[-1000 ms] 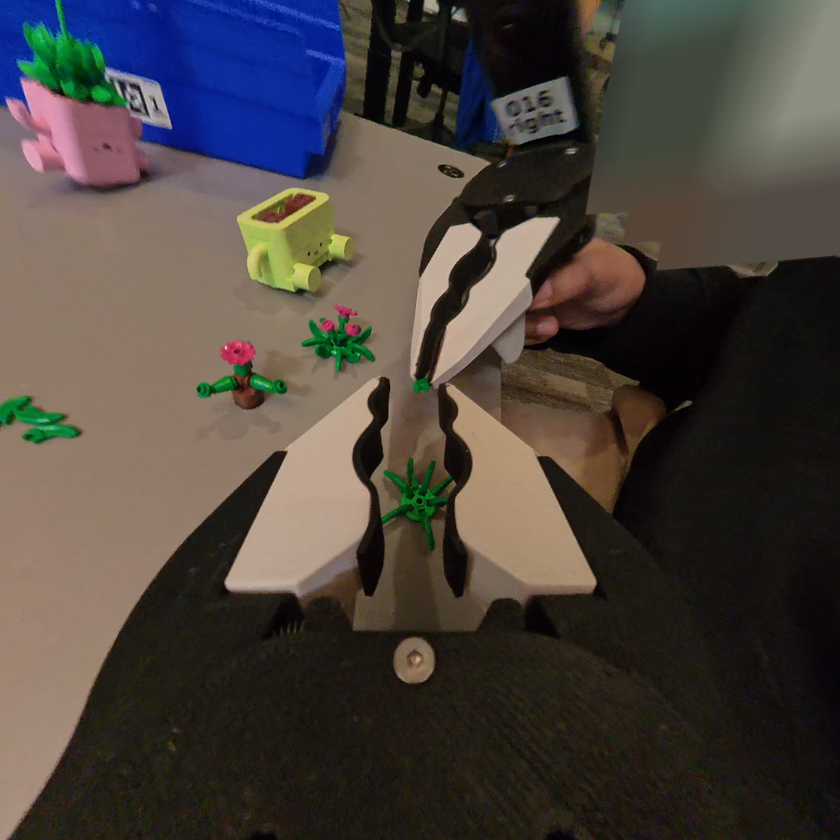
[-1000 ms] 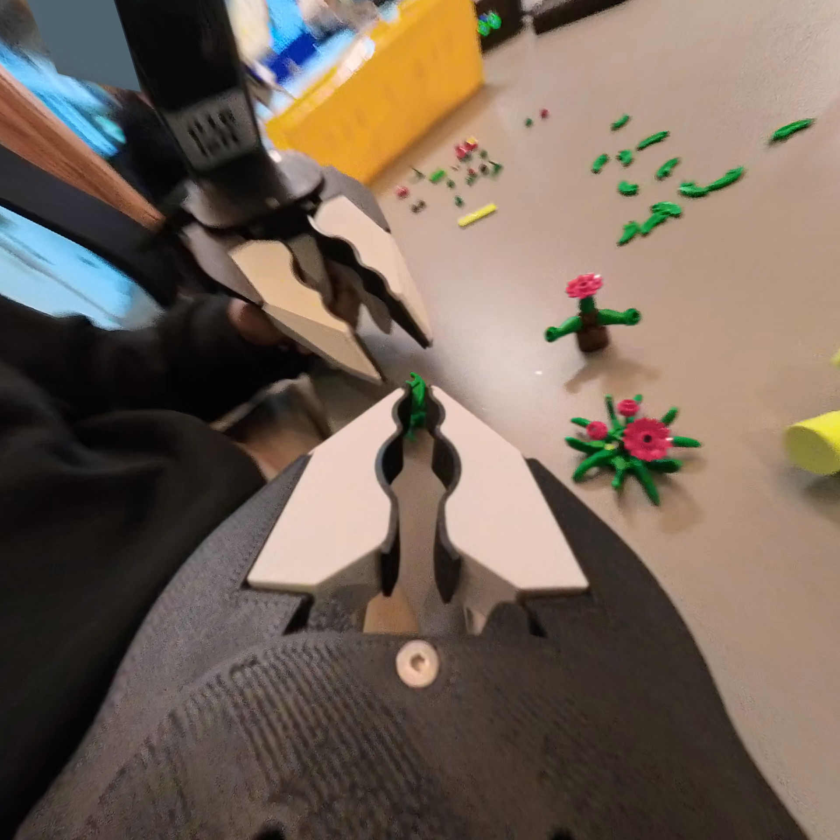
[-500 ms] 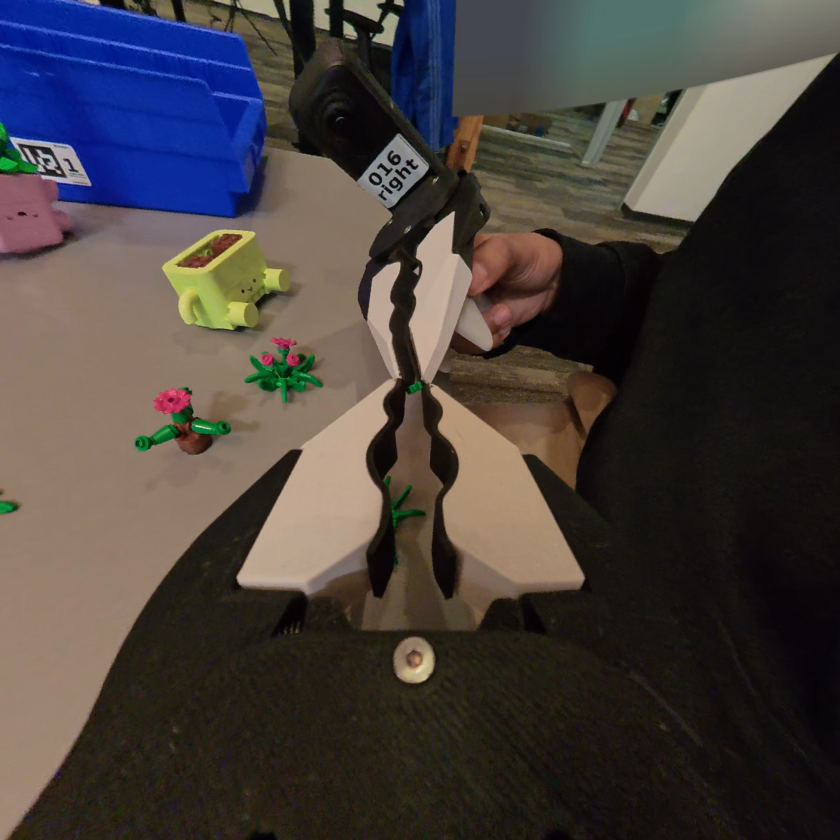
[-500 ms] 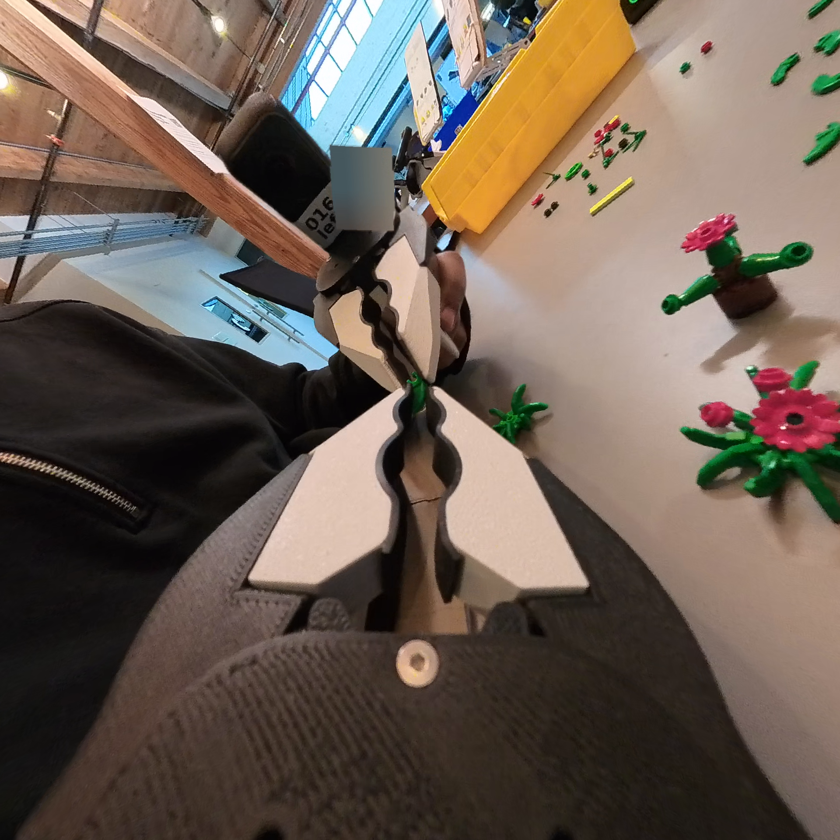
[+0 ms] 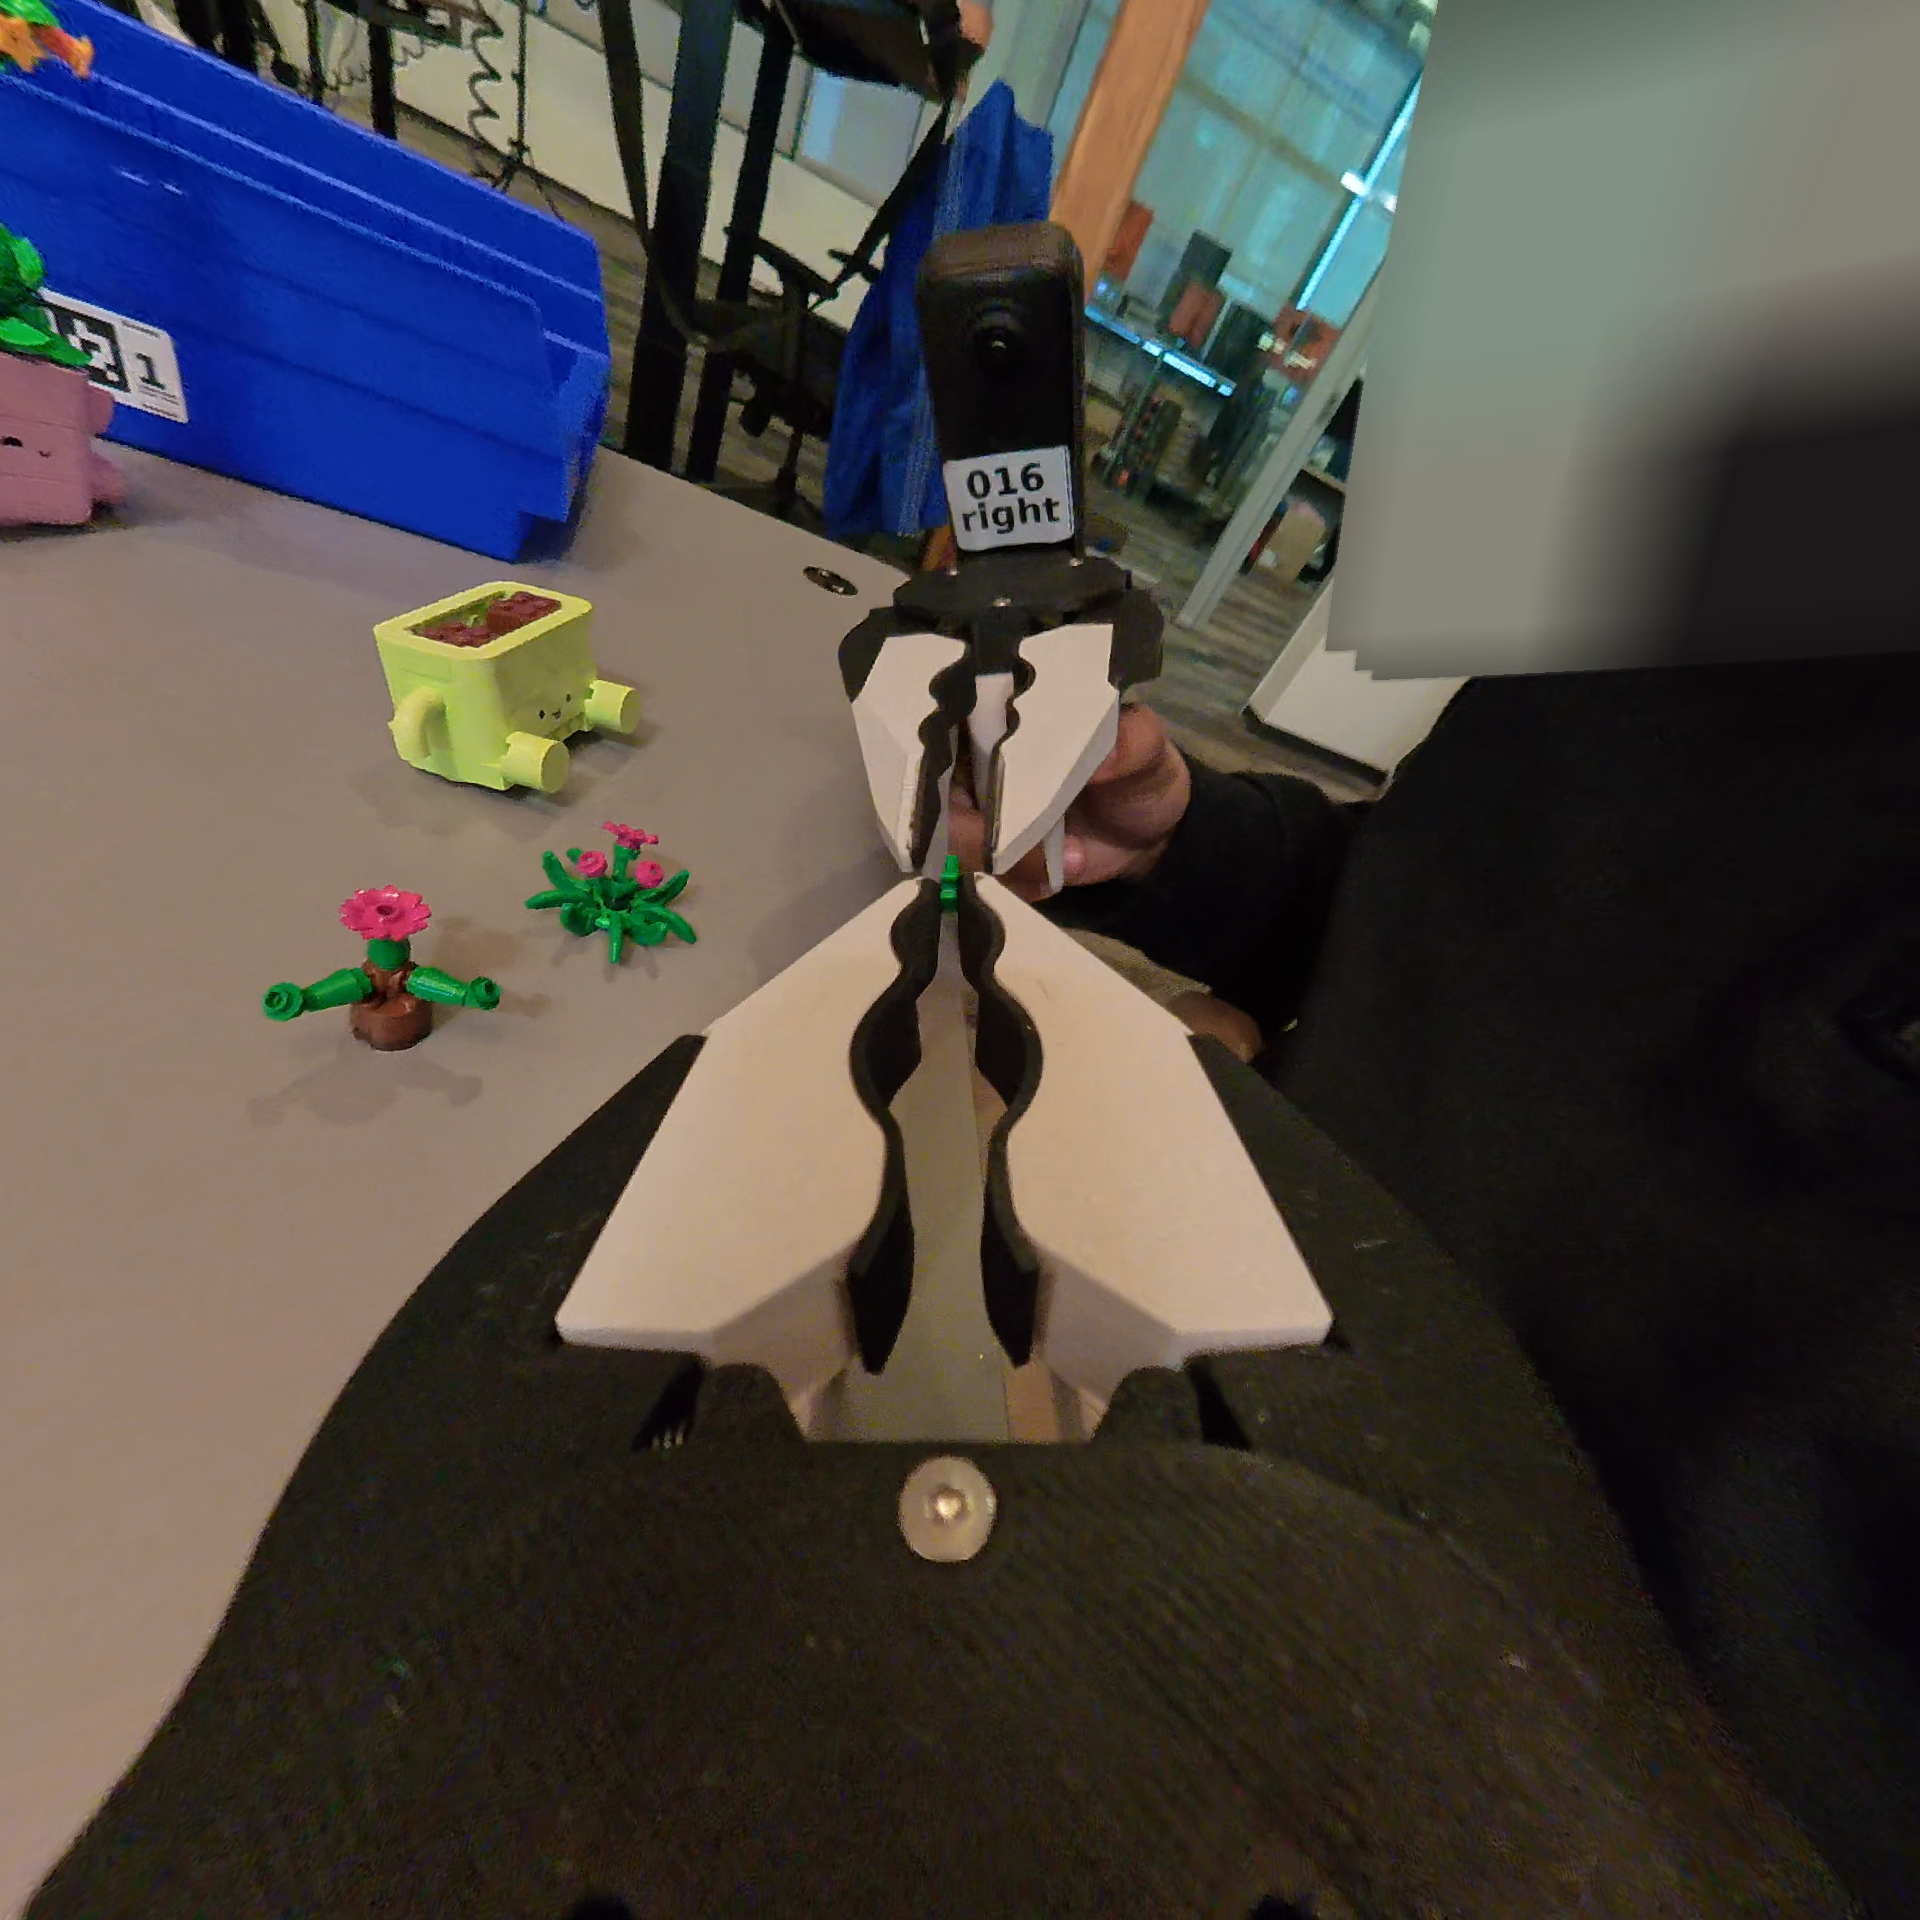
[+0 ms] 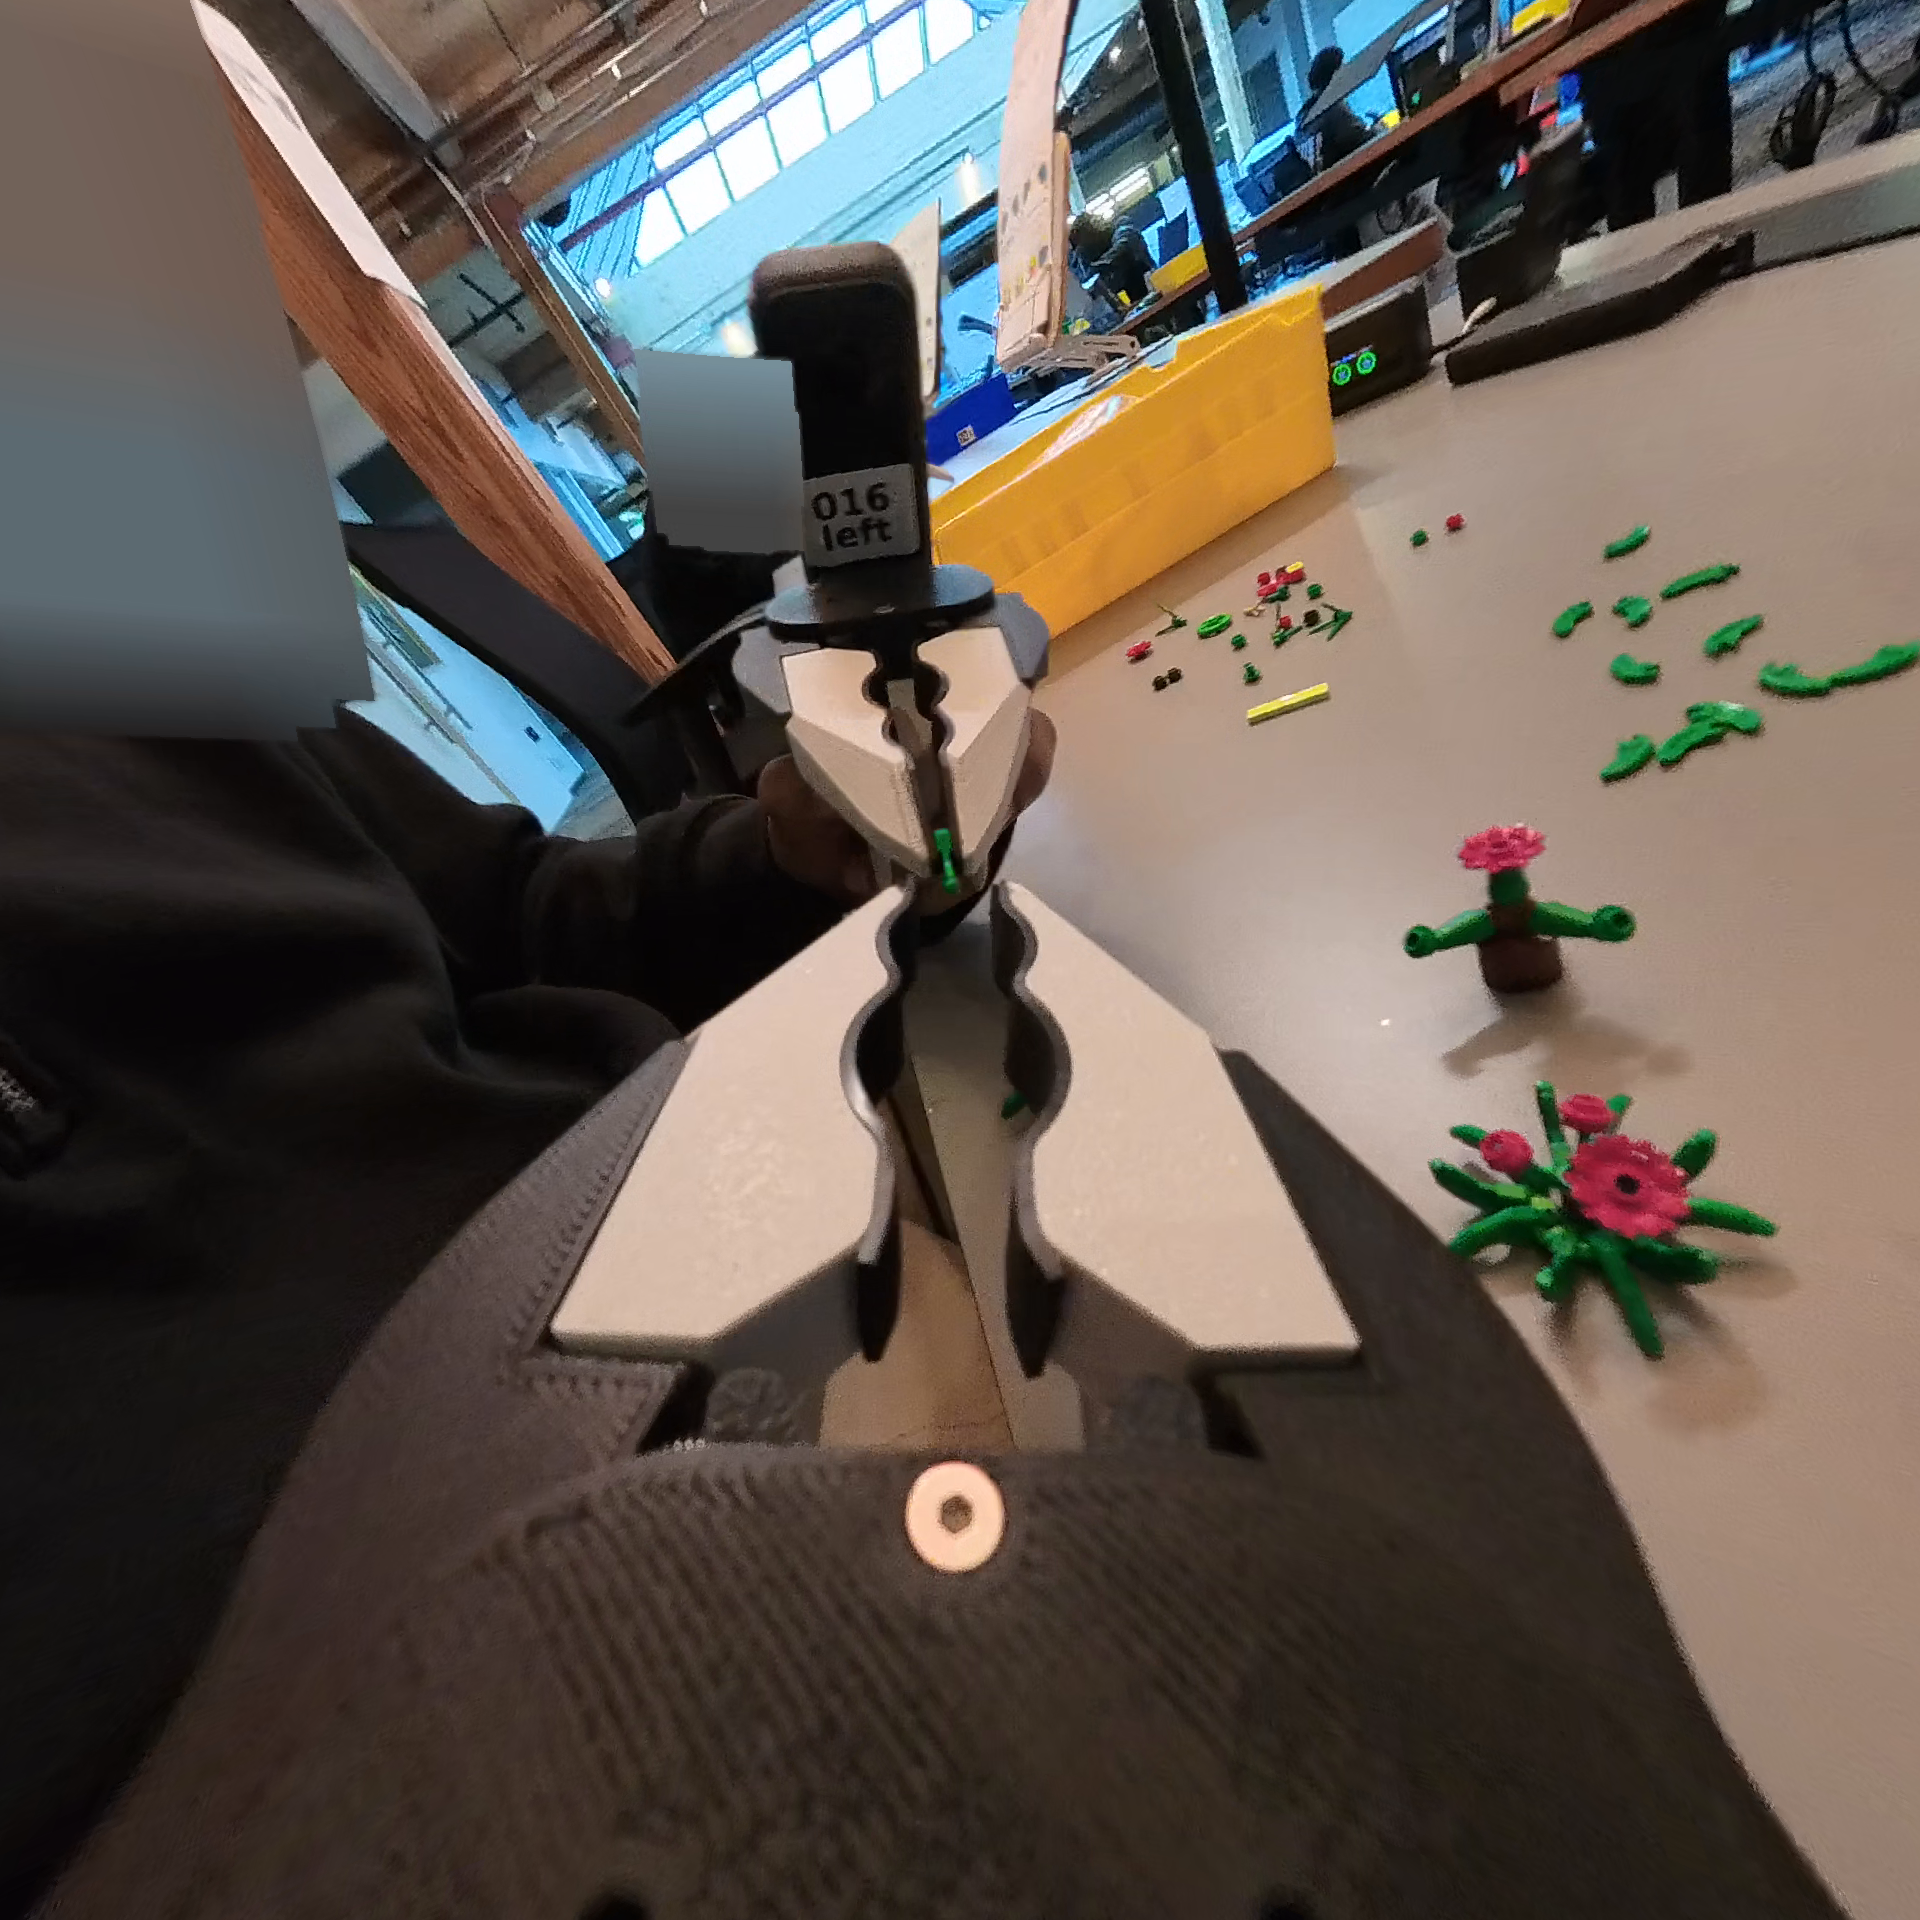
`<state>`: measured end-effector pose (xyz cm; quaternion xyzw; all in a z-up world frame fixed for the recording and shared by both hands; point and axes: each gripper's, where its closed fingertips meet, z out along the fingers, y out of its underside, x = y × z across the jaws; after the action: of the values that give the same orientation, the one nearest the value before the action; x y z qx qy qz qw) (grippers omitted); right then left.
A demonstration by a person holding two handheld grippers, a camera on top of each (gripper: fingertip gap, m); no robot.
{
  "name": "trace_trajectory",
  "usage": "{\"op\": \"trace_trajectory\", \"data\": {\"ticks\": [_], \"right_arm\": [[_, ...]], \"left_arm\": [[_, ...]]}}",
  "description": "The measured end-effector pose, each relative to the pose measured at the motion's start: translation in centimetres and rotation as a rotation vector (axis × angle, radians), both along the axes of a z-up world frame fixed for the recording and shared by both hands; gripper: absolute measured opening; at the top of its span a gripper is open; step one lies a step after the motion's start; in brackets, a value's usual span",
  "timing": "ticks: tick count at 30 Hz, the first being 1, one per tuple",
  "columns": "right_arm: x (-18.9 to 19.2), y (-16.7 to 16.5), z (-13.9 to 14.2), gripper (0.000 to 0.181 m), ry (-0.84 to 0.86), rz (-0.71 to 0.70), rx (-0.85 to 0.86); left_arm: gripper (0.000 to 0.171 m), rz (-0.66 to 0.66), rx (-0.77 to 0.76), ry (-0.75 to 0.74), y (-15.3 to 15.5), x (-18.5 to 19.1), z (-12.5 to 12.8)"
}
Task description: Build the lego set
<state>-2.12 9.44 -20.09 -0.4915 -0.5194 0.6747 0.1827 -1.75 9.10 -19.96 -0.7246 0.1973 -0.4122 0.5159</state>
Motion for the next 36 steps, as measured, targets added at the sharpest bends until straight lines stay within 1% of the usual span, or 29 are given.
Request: {"op": "trace_trajectory", "data": {"ticks": [3, 9, 14, 16, 18, 21, 22, 23, 24, 26, 30, 33, 36], "right_arm": [[0.0, -0.4, 0.4, 0.009, 0.024, 0.001, 0.023], [-0.1, -1.0, 0.1, 0.001, 0.015, 0.02, 0.037], [-0.1, -1.0, -0.2, 0.0, -0.014, 0.015, 0.066], [-0.2, -0.7, -0.5, 0.0, -0.031, -0.003, 0.078], [-0.2, -0.2, -0.6, 0.0, -0.041, -0.024, 0.08], [-0.2, 0.3, -1.6, 0.0, -0.094, -0.051, 0.139], [-0.2, 0.4, -2.1, 0.0, -0.119, -0.056, 0.172], [-0.1, 0.3, -2.5, 0.0, -0.145, -0.05, 0.204], [-0.1, 0.0, -3.0, 0.0, -0.17, -0.033, 0.232], [0.1, -1.2, -4.0, 0.0, -0.225, 0.025, 0.277], [0.0, -4.2, -6.0, 0.001, -0.329, 0.139, 0.345], [-0.4, -5.0, -7.1, 0.001, -0.381, 0.145, 0.396], [-0.6, -4.1, -8.1, 0.001, -0.434, 0.093, 0.47]], "left_arm": [[0.001, -0.019, -0.013, -0.039, -0.1, 0.1, 0.3], [0.001, -0.043, -0.026, -0.038, -0.3, 0.7, 0.1], [0.002, -0.036, -0.032, -0.015, -0.2, 0.6, -0.2], [0.023, -0.006, -0.042, 0.037, 0.0, 0.1, -0.7], [0.034, 0.007, -0.057, 0.155, -0.1, -0.6, -1.9], [0.05, -0.035, -0.095, 0.453, -1.5, -1.0, -5.7], [0.051, -0.036, -0.122, 0.544, -1.8, -1.4, -7.0], [0.051, -0.038, -0.146, 0.604, -2.0, -1.5, -8.0], [0.052, -0.036, -0.164, 0.629, -2.2, -1.6, -8.7], [0.052, -0.035, -0.186, 0.634, -2.3, -1.5, -9.3], [0.052, -0.048, -0.209, 0.654, -2.7, -1.5, -9.5], [0.051, -0.06, -0.234, 0.649, -3.6, -1.4, -9.4], [0.047, -0.069, -0.258, 0.638, -4.6, -1.1, -9.3]]}}
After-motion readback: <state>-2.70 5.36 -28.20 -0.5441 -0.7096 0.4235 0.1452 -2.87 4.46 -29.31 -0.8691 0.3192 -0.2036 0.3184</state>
